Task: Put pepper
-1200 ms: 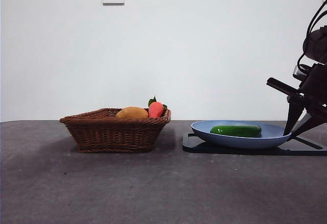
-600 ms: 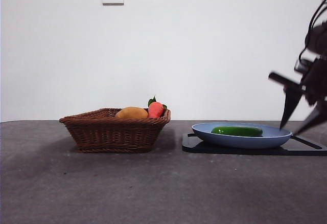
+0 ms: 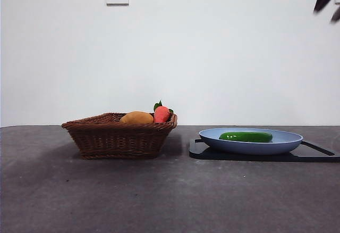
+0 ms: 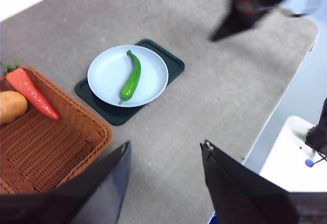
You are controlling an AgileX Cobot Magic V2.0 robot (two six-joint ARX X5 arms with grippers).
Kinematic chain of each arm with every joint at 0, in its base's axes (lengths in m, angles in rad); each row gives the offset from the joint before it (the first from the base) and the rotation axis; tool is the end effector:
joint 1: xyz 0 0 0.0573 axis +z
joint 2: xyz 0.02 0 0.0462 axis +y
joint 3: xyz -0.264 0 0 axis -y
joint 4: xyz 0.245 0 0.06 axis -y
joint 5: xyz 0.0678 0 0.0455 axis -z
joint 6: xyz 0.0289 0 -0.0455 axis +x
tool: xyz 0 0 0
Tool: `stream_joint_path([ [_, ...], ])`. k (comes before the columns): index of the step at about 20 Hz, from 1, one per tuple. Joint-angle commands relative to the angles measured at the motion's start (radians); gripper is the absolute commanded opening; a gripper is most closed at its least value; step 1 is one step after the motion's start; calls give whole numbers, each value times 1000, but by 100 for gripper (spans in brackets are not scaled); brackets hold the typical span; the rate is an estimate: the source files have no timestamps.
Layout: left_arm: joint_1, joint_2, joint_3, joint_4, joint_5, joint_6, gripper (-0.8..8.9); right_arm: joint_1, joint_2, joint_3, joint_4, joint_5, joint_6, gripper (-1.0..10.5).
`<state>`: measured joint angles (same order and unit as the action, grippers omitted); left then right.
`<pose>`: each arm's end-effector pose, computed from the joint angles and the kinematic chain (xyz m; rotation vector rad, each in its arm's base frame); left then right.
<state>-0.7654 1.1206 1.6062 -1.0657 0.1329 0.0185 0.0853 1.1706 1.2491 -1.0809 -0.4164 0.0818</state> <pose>0.1232 -0.1236 0.4557 0.2033 0.5619 -0.8778 0.2057 0.0293 0.3463 0.2402 1.0178 0.4180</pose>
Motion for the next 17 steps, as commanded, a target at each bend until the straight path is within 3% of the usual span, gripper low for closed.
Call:
stream_joint_path([
  [1, -6, 9, 18, -9, -2, 12, 245, 55, -86, 17, -83, 3, -50, 153],
  [5, -6, 9, 18, -39, -2, 12, 243, 163, -209, 17, -200, 2, -50, 139],
  [7, -6, 9, 18, -43, -2, 12, 218, 188, -238, 17, -241, -3, -58, 69],
  [10, -6, 9, 18, -45, -2, 10, 1, 212, -256, 17, -269, -3, -99, 5],
  [17, -6, 9, 18, -39, -1, 8, 8, 211, -256, 17, -265, -1, -80, 11],
])
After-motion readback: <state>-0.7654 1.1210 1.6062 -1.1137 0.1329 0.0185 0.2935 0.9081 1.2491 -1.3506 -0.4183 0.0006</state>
